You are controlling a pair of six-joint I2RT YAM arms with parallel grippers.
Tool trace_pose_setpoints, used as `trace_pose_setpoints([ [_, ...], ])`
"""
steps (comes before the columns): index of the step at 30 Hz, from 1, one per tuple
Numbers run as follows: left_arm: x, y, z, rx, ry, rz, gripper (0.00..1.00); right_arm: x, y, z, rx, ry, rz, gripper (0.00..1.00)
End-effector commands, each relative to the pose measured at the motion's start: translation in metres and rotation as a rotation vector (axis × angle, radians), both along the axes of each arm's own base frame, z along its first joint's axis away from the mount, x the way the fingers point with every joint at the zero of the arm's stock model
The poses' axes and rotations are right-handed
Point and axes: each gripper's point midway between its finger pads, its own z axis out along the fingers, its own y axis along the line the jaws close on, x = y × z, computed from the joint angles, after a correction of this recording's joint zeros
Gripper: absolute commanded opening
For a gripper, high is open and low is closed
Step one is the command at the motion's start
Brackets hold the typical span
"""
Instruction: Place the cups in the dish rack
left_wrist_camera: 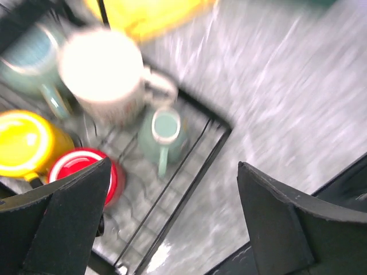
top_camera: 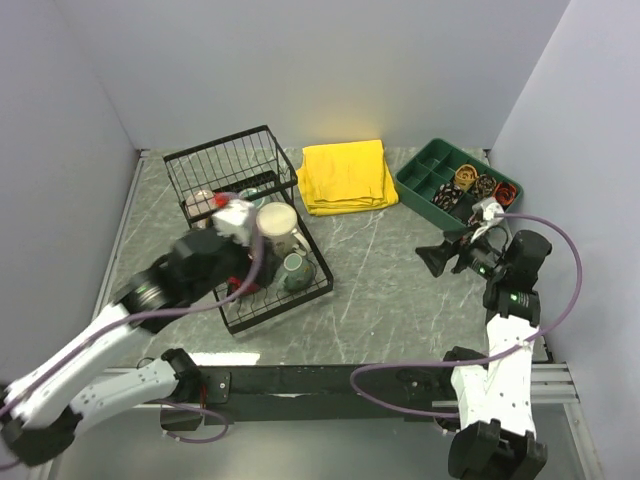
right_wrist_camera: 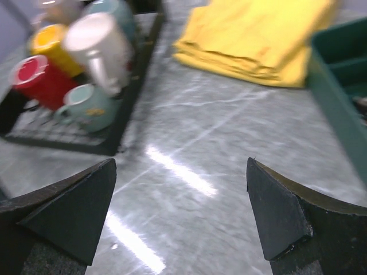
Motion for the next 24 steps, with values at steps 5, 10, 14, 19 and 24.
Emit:
trace_pose_setpoints([
  [5,-0.018,0.084,0.103,-0.347,-0.267,0.313,0.96,0.006,-0.100,0.060,-0.227,-0.025,-0.624,1.00],
  [10,-0.017,0.125,0.109,-0.322,-0.297,0.502,0.96,-0.018,-0.140,0.103,-0.216,-0.103,-0.936,1.00],
  [14,-0.023,0.160,0.135,-0.370,-0.364,0.634,0.96,-0.038,-0.154,0.131,-0.197,-0.154,-1.070,1.00],
  [19,-0.041,0.191,0.160,-0.471,-0.437,0.705,0.96,-0.057,-0.161,0.145,-0.232,-0.193,-1.137,1.00],
  [24,-0.049,0.188,0.152,-0.482,-0.379,0.657,0.96,-0.062,-0.158,0.146,-0.232,-0.214,-1.132,1.00],
])
